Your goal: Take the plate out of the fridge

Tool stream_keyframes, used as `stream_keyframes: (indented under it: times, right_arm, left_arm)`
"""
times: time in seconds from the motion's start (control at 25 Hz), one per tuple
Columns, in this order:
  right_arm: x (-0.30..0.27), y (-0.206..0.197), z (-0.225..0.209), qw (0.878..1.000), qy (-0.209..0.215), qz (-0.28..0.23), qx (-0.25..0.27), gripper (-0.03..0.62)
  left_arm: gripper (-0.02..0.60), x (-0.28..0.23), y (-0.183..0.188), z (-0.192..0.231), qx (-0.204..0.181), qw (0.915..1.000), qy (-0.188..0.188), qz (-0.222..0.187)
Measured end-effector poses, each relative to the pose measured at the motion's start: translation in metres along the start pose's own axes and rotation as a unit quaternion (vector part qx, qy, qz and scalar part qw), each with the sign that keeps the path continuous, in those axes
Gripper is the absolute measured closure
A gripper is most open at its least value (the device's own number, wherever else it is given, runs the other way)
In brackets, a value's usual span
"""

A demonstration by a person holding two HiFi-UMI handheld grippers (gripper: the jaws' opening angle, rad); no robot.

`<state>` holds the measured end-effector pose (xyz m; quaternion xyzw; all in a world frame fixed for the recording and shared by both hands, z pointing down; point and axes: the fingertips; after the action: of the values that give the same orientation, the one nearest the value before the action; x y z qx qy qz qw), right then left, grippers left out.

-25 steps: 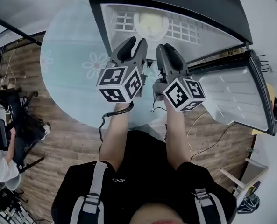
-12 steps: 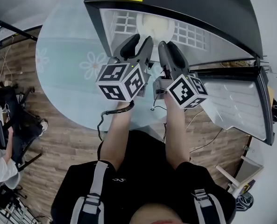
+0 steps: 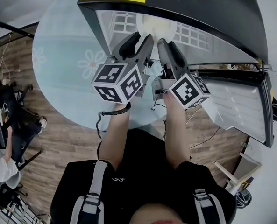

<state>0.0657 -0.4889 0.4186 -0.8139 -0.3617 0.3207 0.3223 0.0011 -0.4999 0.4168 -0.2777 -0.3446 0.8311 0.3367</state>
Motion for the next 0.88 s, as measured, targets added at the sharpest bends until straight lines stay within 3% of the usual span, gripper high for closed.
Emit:
stream_keyframes:
  times: [0.88]
  right_arm:
    - [0.024, -0.007, 0.020, 0.999, 0.024, -0.012, -0.031, 0.474]
  left_arm:
    - [0.437, 0.022, -0.005, -0.017, -0.044, 0.9982, 0.015, 0.039]
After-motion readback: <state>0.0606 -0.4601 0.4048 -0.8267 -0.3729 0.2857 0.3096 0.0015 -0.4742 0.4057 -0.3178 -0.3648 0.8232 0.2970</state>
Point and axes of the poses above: the fingertips, and each gripper's own axes: x backward along the fingers, z to its left, y out of its top, and after that the axes turned 9 degrees about z, right-handed
